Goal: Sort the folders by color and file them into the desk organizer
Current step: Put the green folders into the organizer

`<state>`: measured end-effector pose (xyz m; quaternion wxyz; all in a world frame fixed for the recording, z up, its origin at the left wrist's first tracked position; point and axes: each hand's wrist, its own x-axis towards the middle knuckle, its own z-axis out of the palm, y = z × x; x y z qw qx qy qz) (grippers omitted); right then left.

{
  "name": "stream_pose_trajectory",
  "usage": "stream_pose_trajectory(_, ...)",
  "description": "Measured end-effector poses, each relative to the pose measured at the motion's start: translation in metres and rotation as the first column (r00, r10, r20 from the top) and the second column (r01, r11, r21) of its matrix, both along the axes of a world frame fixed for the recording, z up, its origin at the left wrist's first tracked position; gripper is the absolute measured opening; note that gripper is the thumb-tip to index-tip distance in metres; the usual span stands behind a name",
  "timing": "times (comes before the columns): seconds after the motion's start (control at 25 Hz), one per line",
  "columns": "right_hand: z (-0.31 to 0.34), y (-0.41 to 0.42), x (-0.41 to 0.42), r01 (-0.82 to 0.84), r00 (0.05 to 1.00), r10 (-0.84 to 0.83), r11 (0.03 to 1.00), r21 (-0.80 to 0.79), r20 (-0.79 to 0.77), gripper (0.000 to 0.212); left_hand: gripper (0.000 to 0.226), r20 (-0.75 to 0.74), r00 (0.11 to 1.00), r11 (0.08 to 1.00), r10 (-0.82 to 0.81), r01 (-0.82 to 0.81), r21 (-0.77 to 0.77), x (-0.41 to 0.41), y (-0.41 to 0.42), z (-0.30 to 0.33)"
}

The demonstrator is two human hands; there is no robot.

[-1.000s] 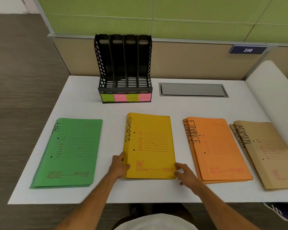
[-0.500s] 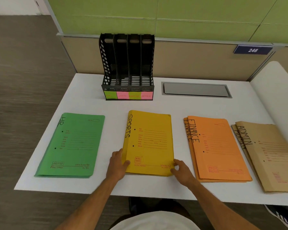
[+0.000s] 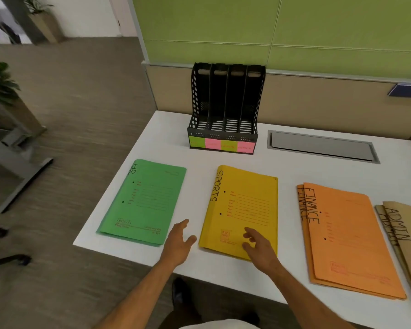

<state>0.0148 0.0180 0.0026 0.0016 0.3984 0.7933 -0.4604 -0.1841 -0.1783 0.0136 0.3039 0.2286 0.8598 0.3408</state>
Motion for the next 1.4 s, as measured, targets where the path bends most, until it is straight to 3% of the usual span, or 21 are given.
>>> stream_pose_trajectory(0.2, 0.007, -0.037, -0.078, -0.065, 0.997, 0.064, 0.998, -0.018, -0.03, 0.051, 0.061, -0.003, 1.0, 1.0, -0.003, 0.003, 0.001, -0.064, -0.017, 0.001)
stream_pose_trajectory(0.32, 0.003, -0.063, -0.135, -0.022, 0.999, 0.02, 0.999, -0.043, -0.042, 0.052, 0.06, -0.01, 1.0, 1.0, -0.017, 0.017, -0.01, -0.127, -0.04, 0.004)
stream_pose_trajectory(0.56, -0.02, -0.113, -0.219, -0.096, 0.994, 0.095, 0.995, 0.007, 0.055, 0.056, 0.058, -0.008, 1.0, 1.0, -0.002, 0.001, -0.019, -0.24, -0.092, -0.011)
stream_pose_trajectory(0.72, -0.027, -0.136, -0.246, -0.173, 0.98, 0.169, 0.984, 0.032, 0.104, 0.063, 0.057, 0.002, 1.0, 0.999, -0.021, 0.021, -0.026, -0.27, -0.108, -0.013)
stream_pose_trajectory(0.84, -0.029, -0.135, -0.259, -0.242, 0.955, 0.225, 0.968, 0.068, 0.195, 0.076, 0.063, -0.007, 0.998, 0.994, -0.069, 0.068, -0.088, -0.29, -0.109, -0.016)
stream_pose_trajectory(1.0, -0.033, -0.139, -0.26, -0.459, 0.808, 0.337, 0.875, 0.156, 0.484, 0.087, 0.073, -0.018, 0.989, 0.971, -0.144, 0.138, -0.194, -0.295, -0.113, -0.024)
stream_pose_trajectory(1.2, -0.039, -0.146, -0.267, -0.498, 0.739, 0.341, 0.858, 0.13, 0.58, 0.09, 0.083, -0.091, 0.948, 0.906, -0.306, 0.26, -0.333, -0.303, -0.119, -0.028)
stream_pose_trajectory(1.28, -0.038, -0.146, -0.268, -0.497, 0.736, 0.342, 0.859, 0.123, 0.585, 0.09, 0.079, -0.124, 0.951, 0.914, -0.284, 0.229, -0.336, -0.304, -0.116, -0.028)
stream_pose_trajectory(1.4, -0.037, -0.144, -0.267, -0.494, 0.737, 0.358, 0.864, 0.096, 0.574, 0.092, 0.067, -0.074, 0.995, 0.979, -0.06, 0.044, -0.198, -0.306, -0.107, -0.025)
